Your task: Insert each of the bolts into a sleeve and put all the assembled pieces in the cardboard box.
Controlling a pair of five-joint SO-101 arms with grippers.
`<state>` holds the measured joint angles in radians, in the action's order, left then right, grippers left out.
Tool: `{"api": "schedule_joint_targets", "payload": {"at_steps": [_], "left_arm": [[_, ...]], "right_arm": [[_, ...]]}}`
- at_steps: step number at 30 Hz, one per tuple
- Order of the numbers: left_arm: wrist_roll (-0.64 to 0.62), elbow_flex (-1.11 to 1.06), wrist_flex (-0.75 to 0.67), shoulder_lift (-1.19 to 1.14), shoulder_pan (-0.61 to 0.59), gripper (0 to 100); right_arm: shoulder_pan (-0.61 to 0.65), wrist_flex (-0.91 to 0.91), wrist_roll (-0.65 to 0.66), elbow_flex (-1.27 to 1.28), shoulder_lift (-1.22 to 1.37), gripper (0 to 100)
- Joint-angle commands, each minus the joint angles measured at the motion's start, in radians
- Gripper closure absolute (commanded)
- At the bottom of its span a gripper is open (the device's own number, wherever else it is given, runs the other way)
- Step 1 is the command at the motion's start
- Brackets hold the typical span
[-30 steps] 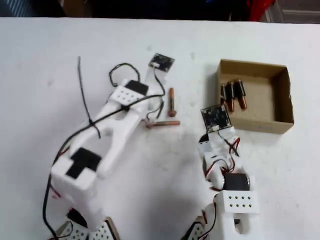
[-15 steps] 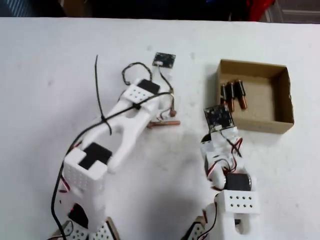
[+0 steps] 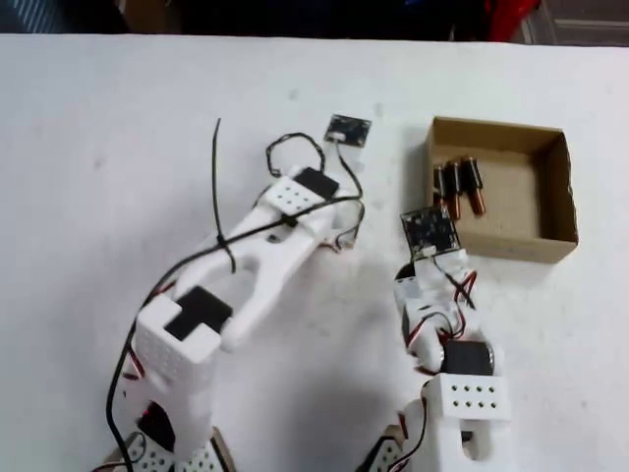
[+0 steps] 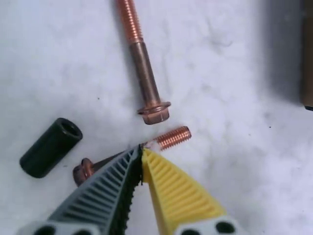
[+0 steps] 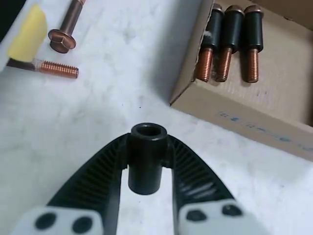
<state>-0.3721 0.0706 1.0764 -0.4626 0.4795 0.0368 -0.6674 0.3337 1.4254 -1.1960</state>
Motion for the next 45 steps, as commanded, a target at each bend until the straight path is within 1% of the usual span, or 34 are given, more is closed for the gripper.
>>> {"api": "schedule_joint_targets", "payload": {"at_steps": [1,3,7,17,23,27,31,38,43,45], "left_arm": [[-0.011,0.043,-0.028,-0.002,0.007,98],[-0.011,0.052,-0.032,-0.033,0.01,98],[-0.011,0.051,-0.091,-0.096,0.01,98],[-0.006,0.049,-0.083,-0.102,0.033,98],[-0.005,0.052,-0.02,-0.102,0.033,98],[-0.003,0.055,-0.029,-0.101,0.028,98],[-0.003,0.109,-0.015,-0.101,0.031,98],[-0.003,0.167,0.037,-0.101,0.035,98],[-0.003,0.167,0.038,-0.099,0.033,98],[-0.003,0.175,0.072,-0.09,0.033,98]], "right_arm": [[-0.008,0.022,-0.002,-0.009,-0.024,98.1],[-0.008,0.022,-0.002,-0.009,-0.024,98.1],[-0.008,0.022,-0.002,-0.009,-0.024,98.1],[-0.008,0.022,-0.002,-0.011,-0.024,98.1],[-0.008,0.022,-0.002,-0.011,-0.024,98.1],[-0.008,0.022,-0.002,-0.011,-0.024,98.1],[-0.008,0.022,-0.002,-0.011,-0.024,98.1],[-0.008,0.022,-0.002,-0.011,-0.024,98.1],[-0.008,0.022,-0.002,-0.011,-0.024,98.1],[-0.008,0.022,-0.002,-0.011,-0.024,98.1]]}}
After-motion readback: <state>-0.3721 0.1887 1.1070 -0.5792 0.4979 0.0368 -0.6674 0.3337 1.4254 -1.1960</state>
